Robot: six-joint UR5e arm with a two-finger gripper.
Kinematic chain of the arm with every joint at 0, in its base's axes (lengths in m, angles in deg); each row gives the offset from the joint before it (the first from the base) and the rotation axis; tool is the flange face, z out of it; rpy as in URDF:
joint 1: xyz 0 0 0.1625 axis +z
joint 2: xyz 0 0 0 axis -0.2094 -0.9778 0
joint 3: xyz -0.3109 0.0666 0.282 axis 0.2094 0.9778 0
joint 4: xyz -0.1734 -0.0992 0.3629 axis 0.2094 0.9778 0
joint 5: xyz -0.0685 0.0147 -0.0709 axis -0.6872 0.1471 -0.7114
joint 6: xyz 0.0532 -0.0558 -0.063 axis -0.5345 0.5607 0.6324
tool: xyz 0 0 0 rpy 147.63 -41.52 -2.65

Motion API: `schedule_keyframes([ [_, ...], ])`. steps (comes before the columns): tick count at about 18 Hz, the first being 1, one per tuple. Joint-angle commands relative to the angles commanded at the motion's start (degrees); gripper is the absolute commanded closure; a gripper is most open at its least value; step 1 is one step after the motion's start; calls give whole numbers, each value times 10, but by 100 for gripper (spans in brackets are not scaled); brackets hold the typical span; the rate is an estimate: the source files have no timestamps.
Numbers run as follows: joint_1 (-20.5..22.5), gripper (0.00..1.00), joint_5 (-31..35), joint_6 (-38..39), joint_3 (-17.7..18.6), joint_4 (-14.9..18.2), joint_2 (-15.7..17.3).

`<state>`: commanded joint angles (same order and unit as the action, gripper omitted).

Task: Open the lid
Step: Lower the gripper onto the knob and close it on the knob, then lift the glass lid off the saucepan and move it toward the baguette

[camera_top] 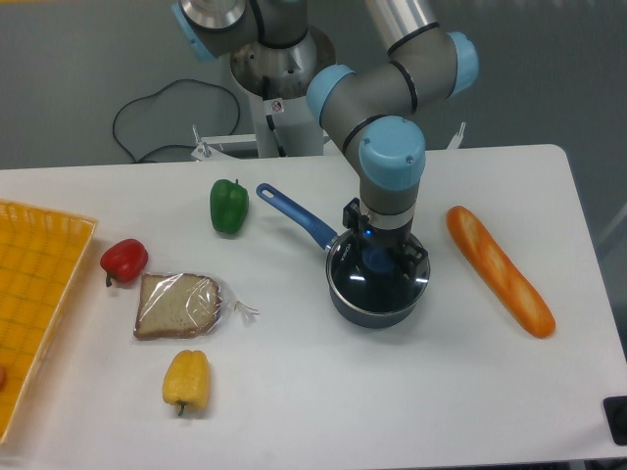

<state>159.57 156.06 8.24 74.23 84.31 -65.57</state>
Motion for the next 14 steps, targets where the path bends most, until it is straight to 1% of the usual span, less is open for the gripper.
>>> schedule_keyframes([
  [1,0,28,0,0,0,0,0],
  [3,0,32,0,-1,0,1,0],
  [7,1,37,0,-3,-1,2,0],
  [9,1,42,0,-3,-2,2,0],
  [14,4,43,0,-6,-5,4,2],
])
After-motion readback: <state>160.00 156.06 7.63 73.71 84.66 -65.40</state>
